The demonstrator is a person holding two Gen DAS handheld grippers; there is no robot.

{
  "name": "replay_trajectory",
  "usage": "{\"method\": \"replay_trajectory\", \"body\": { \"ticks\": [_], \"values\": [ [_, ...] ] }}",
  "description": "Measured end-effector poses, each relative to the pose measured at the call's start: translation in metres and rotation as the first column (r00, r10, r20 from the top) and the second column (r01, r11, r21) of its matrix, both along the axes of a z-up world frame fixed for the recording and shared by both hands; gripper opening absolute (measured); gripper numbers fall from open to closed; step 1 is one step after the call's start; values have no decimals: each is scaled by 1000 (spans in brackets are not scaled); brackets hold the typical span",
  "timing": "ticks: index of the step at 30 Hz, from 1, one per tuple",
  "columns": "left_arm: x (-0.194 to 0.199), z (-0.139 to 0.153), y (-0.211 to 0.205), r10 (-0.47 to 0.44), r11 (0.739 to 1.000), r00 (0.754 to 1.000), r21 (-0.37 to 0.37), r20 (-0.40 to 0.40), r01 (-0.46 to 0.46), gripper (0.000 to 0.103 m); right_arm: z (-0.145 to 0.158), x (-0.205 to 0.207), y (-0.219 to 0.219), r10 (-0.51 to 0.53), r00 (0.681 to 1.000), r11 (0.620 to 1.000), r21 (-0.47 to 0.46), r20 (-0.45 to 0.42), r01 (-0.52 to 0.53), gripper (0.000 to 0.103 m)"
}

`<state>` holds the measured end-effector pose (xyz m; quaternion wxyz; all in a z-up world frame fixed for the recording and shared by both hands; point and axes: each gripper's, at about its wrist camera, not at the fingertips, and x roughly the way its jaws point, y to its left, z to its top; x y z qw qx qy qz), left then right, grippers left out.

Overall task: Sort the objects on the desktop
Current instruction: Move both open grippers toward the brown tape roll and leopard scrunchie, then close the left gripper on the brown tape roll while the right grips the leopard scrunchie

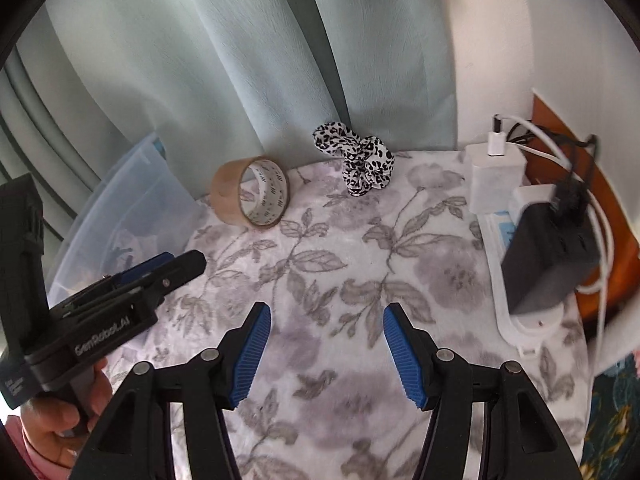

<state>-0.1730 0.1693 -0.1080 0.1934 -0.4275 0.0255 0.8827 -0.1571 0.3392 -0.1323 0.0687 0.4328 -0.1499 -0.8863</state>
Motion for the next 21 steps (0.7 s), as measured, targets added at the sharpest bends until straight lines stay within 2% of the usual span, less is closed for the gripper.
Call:
{"method": "replay_trajectory", "body": {
  "ticks": [6, 13, 17, 21],
  "values": [
    [-36, -16, 4, 44, 999, 999, 5, -7, -44, 56, -9, -40, 4, -29, 1000, 1000, 4, 9, 29, 63],
    [-63, -37, 21, 51, 997, 999, -63, -12, -51, 57, -17, -91, -2, -52, 998, 995, 89, 23, 49, 63],
    [-76, -50, 19, 73, 996, 997, -53, 12, -72, 57, -32, -118, 0, -71, 996, 993, 103, 61, 64, 63],
    [-83, -57, 15, 72, 997, 997, -30, 17, -72, 57, -39, -138, 7, -110, 992, 989, 108, 56, 103, 63]
  ]
}}
